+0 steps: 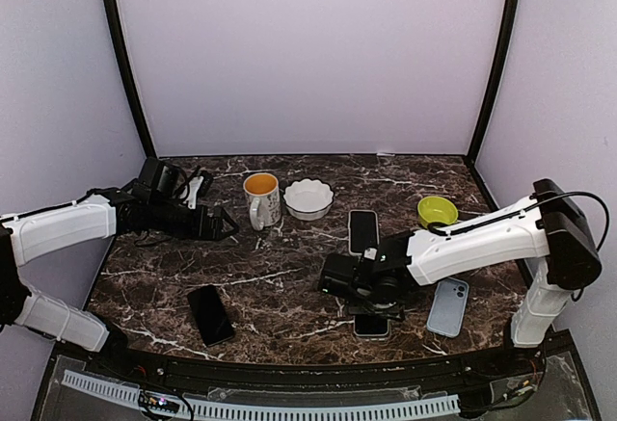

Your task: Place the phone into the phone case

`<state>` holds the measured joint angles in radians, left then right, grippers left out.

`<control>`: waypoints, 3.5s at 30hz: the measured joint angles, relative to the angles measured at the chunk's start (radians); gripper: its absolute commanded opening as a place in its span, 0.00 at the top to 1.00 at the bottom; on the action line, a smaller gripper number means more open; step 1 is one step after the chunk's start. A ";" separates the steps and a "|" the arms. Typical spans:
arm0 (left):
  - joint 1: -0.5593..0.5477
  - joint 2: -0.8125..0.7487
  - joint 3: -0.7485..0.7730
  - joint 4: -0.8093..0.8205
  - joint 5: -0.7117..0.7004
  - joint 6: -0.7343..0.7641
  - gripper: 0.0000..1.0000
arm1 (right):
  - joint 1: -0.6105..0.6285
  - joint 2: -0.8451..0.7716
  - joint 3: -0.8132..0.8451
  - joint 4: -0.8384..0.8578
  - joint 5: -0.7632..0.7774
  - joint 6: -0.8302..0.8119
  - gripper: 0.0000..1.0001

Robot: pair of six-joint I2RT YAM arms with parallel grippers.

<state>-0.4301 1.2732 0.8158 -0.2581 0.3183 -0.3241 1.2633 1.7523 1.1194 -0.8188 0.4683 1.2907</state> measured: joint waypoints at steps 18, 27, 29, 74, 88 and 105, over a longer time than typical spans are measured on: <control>0.000 0.000 0.000 0.000 0.000 0.000 0.01 | 0.006 0.035 -0.024 0.009 0.004 0.003 1.00; 0.000 0.000 0.000 0.000 0.000 0.000 0.01 | 0.018 0.037 -0.031 0.028 0.012 -0.022 0.72; 0.000 0.000 0.000 0.000 0.000 0.000 0.01 | 0.019 0.029 -0.043 0.043 0.015 -0.022 0.53; 0.000 0.000 0.000 0.000 0.003 0.000 0.01 | 0.017 -0.286 -0.367 0.223 -0.207 0.002 0.93; 0.000 0.000 0.000 0.000 -0.002 0.008 0.01 | 0.030 -0.165 -0.225 0.064 -0.202 -0.068 0.39; 0.000 0.000 0.000 -0.013 -0.023 0.026 0.01 | -0.070 -0.032 -0.006 -0.036 -0.256 -0.159 0.01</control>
<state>-0.4301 1.2732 0.8162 -0.2707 0.2958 -0.2985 1.1934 1.7203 1.1133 -0.8551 0.2123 1.1313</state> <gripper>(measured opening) 0.987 0.985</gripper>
